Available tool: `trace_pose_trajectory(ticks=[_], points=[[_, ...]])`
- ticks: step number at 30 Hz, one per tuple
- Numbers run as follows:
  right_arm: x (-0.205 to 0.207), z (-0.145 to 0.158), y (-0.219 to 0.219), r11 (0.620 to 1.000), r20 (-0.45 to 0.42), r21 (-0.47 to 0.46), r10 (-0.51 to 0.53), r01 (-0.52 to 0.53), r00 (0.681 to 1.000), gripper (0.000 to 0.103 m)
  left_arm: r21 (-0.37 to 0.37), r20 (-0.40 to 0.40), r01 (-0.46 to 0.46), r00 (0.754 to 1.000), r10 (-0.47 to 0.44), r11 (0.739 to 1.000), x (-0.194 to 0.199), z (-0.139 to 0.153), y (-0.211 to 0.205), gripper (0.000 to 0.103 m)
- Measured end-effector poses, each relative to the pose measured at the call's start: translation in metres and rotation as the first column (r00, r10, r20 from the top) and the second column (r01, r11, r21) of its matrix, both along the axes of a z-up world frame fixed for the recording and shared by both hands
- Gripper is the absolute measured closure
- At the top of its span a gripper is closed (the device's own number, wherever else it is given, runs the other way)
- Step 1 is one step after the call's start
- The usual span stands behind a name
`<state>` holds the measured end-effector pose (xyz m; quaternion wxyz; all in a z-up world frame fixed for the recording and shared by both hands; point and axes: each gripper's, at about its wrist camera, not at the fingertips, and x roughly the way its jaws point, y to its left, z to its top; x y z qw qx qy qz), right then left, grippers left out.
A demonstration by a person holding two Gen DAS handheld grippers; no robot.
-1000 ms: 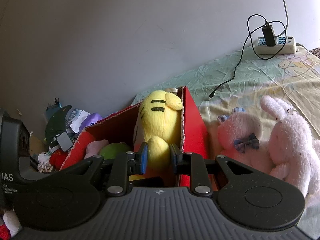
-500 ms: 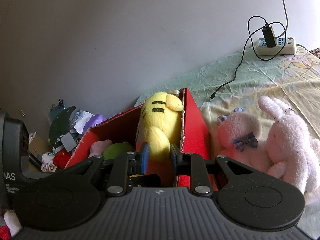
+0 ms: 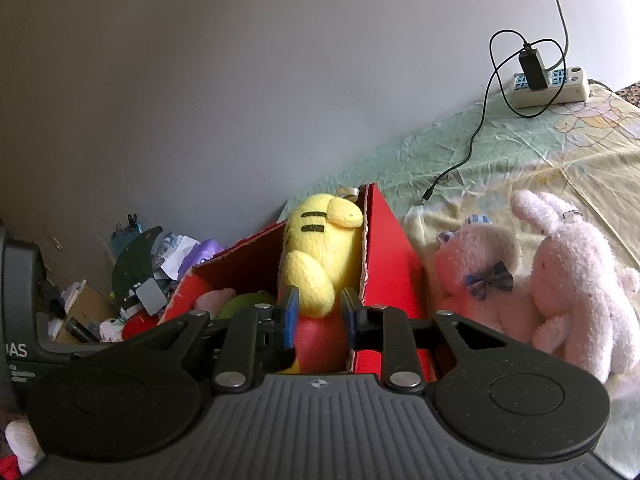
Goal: Organize objects
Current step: 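Lower the tiger plush into the red box and open the right gripper, then move the right gripper to the white bunny plush on the bed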
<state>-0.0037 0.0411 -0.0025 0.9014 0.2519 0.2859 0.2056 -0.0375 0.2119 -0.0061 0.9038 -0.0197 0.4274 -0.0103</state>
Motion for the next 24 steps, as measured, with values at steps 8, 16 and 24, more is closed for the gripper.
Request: trace_pose_trajectory(ticks=[8,16,24], points=[[-0.005,0.005,-0.02,1.0,0.021,0.03,-0.004,0.003,1.0,0.075,0.011,0.049,-0.023,0.999,0.023,1.0,-0.005,0.018,-0.005,0.001],[-0.007,0.001,-0.057,0.999,0.008,0.032,-0.045,0.044,0.999,0.075,-0.023,0.091,0.031,0.995,-0.028,0.999,-0.004,0.034,-0.032,0.001],[-0.005,-0.01,-0.101,0.995,-0.032,0.017,-0.1,0.101,0.994,0.075,-0.003,0.132,0.161,0.978,-0.159,0.987,-0.005,0.038,-0.09,0.001]])
